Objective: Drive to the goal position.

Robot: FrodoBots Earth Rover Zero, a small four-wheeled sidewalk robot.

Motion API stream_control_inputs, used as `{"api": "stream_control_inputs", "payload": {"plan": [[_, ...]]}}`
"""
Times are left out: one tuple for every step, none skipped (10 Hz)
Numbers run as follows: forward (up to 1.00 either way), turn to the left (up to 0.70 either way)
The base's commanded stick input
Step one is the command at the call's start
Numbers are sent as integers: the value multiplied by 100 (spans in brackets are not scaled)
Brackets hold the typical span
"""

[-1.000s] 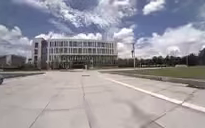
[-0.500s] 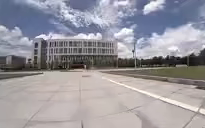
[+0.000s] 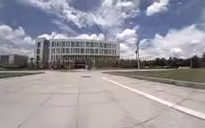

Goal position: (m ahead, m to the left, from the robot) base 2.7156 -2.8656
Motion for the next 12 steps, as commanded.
{"api": "stream_control_inputs", "payload": {"plan": [[70, 14], [70, 13], [70, 3], [70, 2], [70, 3], [70, 4], [70, 11], [70, 1], [70, 3], [70, 1], [70, 3], [70, 1]]}}
